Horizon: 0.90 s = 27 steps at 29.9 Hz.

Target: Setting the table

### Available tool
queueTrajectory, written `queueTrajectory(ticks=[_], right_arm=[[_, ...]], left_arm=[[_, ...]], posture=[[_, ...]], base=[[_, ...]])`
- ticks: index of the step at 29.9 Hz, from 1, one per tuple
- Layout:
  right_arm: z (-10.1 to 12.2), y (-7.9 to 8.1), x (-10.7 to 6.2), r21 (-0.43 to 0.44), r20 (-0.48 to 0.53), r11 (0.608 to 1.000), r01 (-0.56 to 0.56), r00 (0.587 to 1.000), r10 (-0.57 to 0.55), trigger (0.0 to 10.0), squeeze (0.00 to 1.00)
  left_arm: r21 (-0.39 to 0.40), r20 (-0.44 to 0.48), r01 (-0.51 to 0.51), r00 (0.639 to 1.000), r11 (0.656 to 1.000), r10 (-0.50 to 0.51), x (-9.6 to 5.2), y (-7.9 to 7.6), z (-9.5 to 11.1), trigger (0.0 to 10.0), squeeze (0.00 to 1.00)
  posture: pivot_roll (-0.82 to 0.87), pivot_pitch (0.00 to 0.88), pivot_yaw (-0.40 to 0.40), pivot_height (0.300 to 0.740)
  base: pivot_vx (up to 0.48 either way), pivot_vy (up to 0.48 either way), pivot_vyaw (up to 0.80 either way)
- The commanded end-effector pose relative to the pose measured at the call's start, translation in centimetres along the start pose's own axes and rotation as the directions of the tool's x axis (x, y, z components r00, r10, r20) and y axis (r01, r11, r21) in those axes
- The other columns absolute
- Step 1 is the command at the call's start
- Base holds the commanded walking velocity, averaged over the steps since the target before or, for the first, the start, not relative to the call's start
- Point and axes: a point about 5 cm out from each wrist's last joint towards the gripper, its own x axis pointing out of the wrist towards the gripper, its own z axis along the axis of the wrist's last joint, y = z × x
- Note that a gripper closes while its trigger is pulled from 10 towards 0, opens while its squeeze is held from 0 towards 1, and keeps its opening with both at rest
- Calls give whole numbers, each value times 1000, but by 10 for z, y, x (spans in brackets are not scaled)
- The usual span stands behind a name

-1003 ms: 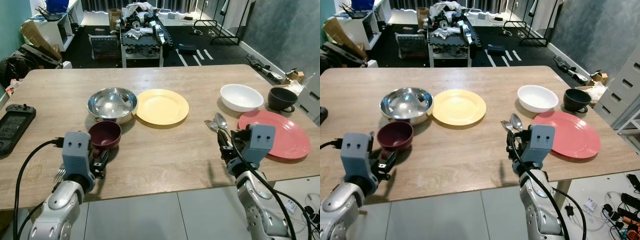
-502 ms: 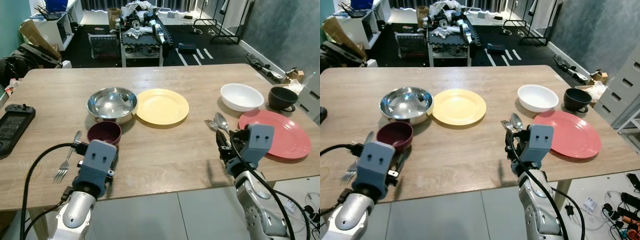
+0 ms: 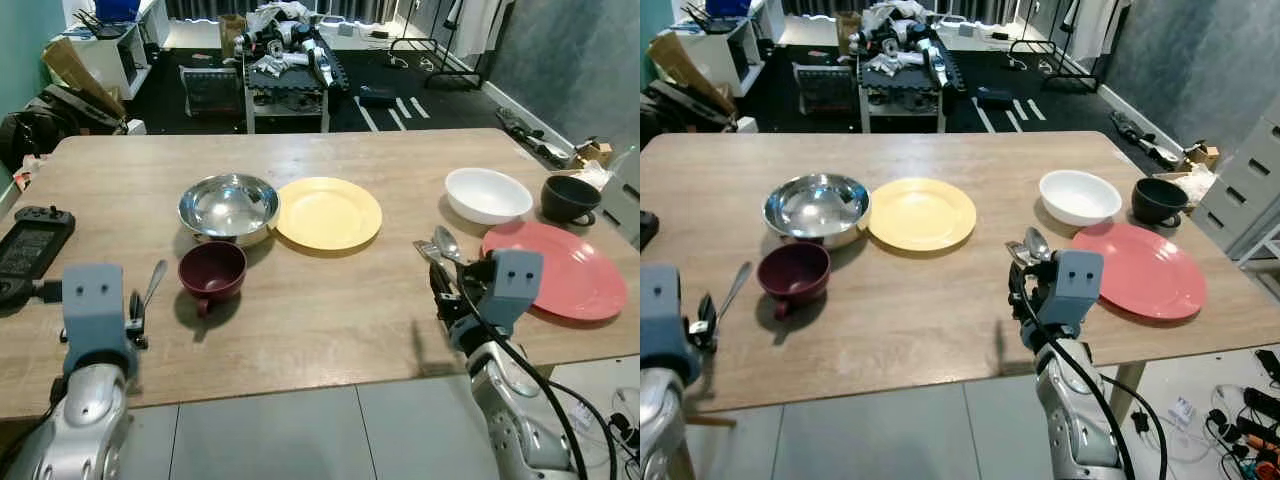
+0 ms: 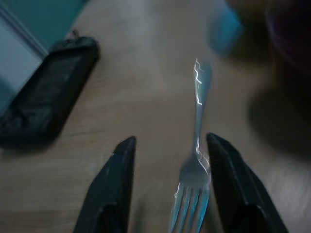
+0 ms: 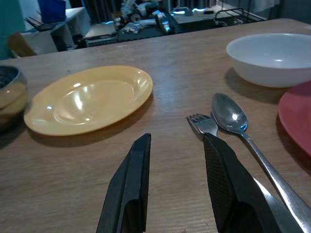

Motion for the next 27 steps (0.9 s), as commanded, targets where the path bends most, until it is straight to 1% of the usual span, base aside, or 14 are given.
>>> queueTrajectory(ticks=[1,2,4,5,6,7,8,10,11,14,18,23,25,27], right_arm=[[-5,-4,-2,6,-16,1000,17,1000,-17,10000,0],[-6,-4,-2,6,-18,1000,16,1000,-16,10000,0],[-7,-4,-2,7,-20,1000,13,1000,-13,10000,0],[-7,-4,-2,7,-20,1000,13,1000,-13,10000,0],[-7,-3,-1,7,-21,1000,12,1000,-12,10000,0],[-7,-3,0,9,-19,1000,10,1000,-10,10000,0],[-7,-3,0,9,-19,1000,10,1000,-10,10000,0],[-7,-2,0,9,-19,1000,9,1000,-9,10000,0],[-7,-3,0,10,-19,1000,9,1000,-9,10000,0],[-7,-3,0,11,-19,1000,9,1000,-9,10000,0],[-8,-3,0,10,-21,1000,9,1000,-9,10000,0],[-8,-4,-1,9,-19,1000,14,1000,-14,10000,0],[-8,-4,-1,10,-19,1000,15,1000,-15,10000,0],[-9,-3,-1,11,-20,1000,14,1000,-14,10000,0]], left_arm=[[121,21,69,997,990,-72,-7,-5,-4,10000,0],[156,-7,134,991,979,-134,-14,-5,-10,10000,0],[174,-60,243,970,954,-236,-25,-8,-20,10000,0],[174,-60,243,970,954,-236,-25,-8,-20,10000,0],[198,-74,291,957,936,-282,-29,-10,-23,10000,0],[260,-89,328,945,908,-316,-34,-13,-27,10000,0],[260,-89,328,945,908,-316,-34,-13,-27,10000,0],[296,-113,365,931,883,-347,-37,-15,-30,10000,0],[317,-131,375,927,871,-351,-38,-14,-34,10000,0],[343,-139,371,929,863,-344,-35,-10,-37,10000,0],[376,-149,379,925,845,-349,-27,-3,-36,10000,0],[420,-169,368,930,830,-327,-23,4,-38,10000,0],[425,-179,365,931,828,-319,-21,5,-40,10000,0],[418,-193,352,935,838,-297,-17,8,-42,10000,0]], posture=[[28,122,73,740],[35,125,73,740],[39,127,74,740],[39,127,74,740],[39,127,74,740],[44,129,75,740],[44,129,75,740],[44,129,75,740],[44,129,75,740],[45,133,71,740],[45,133,71,740],[42,135,77,740],[44,136,74,740],[43,136,75,740]], base=[[0,0,0],[0,0,0],[0,0,0],[0,0,0],[0,0,0],[0,0,0],[0,0,0],[0,0,0],[0,0,0],[0,0,0],[0,0,0],[0,0,0],[0,0,0],[0,0,0]])
